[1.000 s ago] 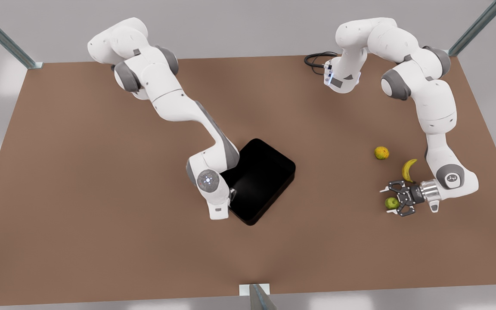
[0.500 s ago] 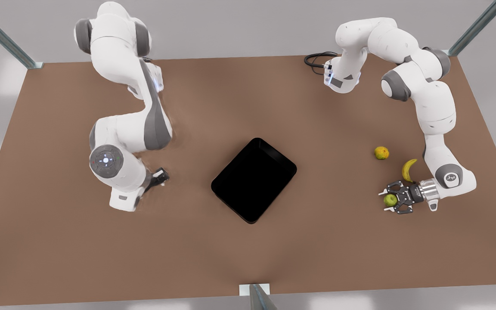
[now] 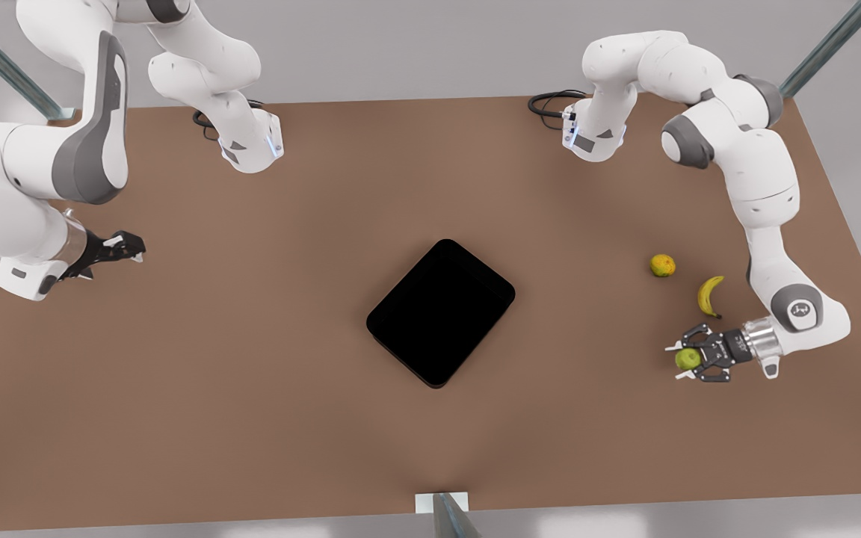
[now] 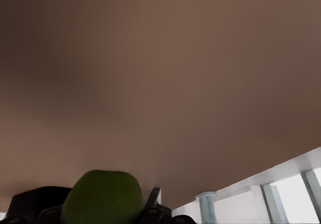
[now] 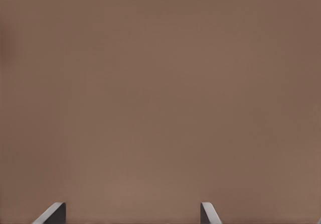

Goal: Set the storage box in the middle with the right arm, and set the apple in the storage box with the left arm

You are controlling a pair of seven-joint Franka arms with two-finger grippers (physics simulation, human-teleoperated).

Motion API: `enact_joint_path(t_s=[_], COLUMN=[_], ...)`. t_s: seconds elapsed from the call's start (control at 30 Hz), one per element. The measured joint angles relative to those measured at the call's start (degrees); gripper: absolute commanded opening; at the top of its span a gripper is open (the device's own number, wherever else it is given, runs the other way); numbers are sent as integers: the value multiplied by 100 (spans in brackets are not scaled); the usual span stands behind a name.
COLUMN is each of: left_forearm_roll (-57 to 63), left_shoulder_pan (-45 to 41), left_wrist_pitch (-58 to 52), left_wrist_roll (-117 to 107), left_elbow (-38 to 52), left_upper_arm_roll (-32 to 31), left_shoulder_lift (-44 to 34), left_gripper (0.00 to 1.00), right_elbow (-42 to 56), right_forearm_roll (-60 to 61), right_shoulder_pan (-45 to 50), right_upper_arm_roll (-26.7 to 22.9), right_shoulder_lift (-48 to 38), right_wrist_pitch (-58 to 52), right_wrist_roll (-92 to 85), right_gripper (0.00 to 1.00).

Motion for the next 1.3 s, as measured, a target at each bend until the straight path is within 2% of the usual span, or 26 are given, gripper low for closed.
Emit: enact_joint_path(t_s=[0.1, 0.2, 0.27, 0.33, 0.43, 0.63, 0.83, 0.87, 0.9, 0.93, 0.97, 1.13, 1.23, 1.3], left_forearm_roll=[-71, -114, -53, -42, -47, 357, 1760, 1990, 2211, 2428, 2588, 2762, 2949, 3284], left_shoulder_pan=[-38, -435, -1079, -1180, -1778, -3271, -4746, -4879, -5016, -5118, -5197, -5169, -5070, -4674], left_wrist_pitch=[94, 110, 203, 244, 325, 1301, 2872, 2932, 3038, 3037, 3011, 2870, 2662, 1664], left_wrist_roll=[-164, -234, -688, -776, -1178, -2856, -4758, -4839, -4957, -5045, -5051, -4961, -4733, -4115], left_elbow=[180, 190, 188, 187, 185, 449, 829, 829, 829, 829, 825, 827, 779, 758], left_upper_arm_roll=[-479, -493, -483, -488, -479, -482, -487, -486, -487, -486, -492, -450, -328, -264], left_shoulder_lift=[-495, -955, -1387, -1519, -1824, -2230, -2052, -2020, -1971, -1935, -1924, -1947, -2288, -2734], left_gripper=[42, 42, 42, 42, 42, 42, 43, 45, 52, 90, 100, 100, 100, 100], right_elbow=[-17, 0, 0, 17, 35, 34, 88, 88, 88, 88, 88, 88, 88, 96], right_forearm_roll=[-1, -62, -62, -60, -60, -62, -62, -62, -62, -62, -62, -62, -62, -62], right_shoulder_pan=[-131, -73, -101, -83, -92, -89, -109, -106, -104, -106, -108, -107, -105, -106], right_upper_arm_roll=[-1, 0, 0, 0, 0, 0, 0, 0, 0, 0, 0, 0, 0, 0], right_shoulder_lift=[4, -4, -4, -4, -4, -4, -13, -13, -13, -8, -4, -3, -3, -3], right_wrist_pitch=[0, 0, 0, 2, 6, 9, -1, 0, 0, 0, 0, 7, 9, 2], right_wrist_roll=[-18, -14, -11, -14, -19, -19, -54, -54, -54, -54, -54, -54, -54, -54], right_gripper=[100, 100, 100, 100, 100, 100, 100, 100, 100, 100, 100, 100, 100, 100])
